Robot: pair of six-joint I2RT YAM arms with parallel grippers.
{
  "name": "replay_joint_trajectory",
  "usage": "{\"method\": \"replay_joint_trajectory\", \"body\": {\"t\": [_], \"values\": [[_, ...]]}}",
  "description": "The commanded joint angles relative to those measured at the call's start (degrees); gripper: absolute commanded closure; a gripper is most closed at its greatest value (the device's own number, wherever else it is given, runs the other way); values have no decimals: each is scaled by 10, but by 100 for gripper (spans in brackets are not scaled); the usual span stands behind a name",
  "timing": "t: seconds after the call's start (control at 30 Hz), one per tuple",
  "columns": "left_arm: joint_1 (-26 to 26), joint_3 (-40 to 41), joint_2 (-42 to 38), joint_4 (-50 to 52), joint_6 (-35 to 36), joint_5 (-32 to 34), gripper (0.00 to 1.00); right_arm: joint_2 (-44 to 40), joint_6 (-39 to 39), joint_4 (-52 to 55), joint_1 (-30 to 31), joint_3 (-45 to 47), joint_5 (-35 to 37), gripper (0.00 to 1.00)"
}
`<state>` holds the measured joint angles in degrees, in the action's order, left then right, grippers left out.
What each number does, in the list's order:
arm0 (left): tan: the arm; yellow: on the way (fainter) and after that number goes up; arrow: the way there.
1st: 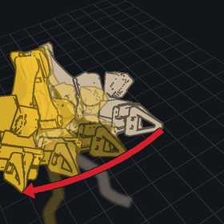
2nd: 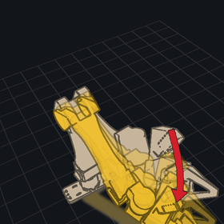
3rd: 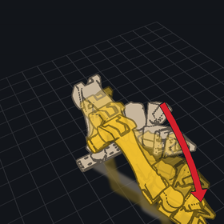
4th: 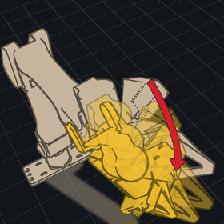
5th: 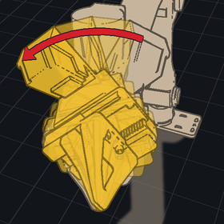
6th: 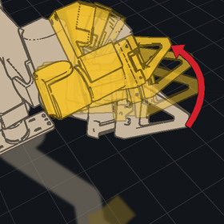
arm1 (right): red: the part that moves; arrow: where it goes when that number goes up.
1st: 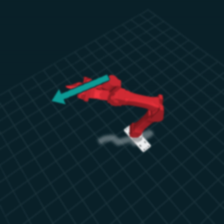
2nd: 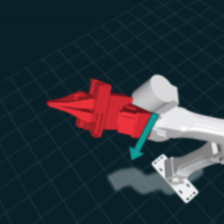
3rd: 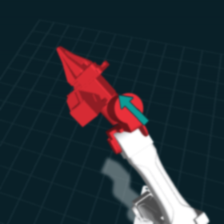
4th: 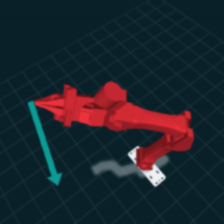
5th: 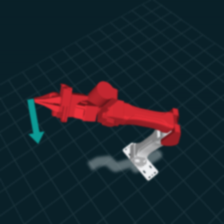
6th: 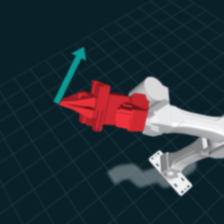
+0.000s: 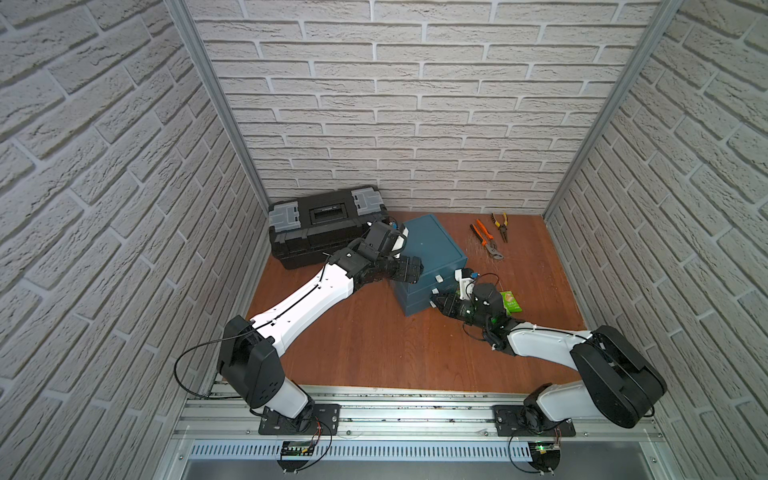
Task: Take the cookies out of the drawer
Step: Open the drawer in the storage box.
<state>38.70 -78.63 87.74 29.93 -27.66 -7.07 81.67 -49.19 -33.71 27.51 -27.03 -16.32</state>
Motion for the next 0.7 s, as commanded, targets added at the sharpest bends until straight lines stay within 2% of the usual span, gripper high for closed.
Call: {"method": "replay_joint_trajectory", "body": {"t": [0.0, 0.07, 0.37, 0.67], "values": [[7, 9, 1, 14, 15, -6, 2, -11, 14, -1, 3, -26, -2, 91], [7, 9, 2, 14, 15, -7, 2, -21, 24, 21, 5, -31, 1, 97], [7, 1, 3, 24, 22, -2, 1, -79, 42, 113, 21, -19, 34, 97], [7, -15, -1, 49, 33, 12, 2, -159, 21, 169, 67, 30, 78, 97]]}}
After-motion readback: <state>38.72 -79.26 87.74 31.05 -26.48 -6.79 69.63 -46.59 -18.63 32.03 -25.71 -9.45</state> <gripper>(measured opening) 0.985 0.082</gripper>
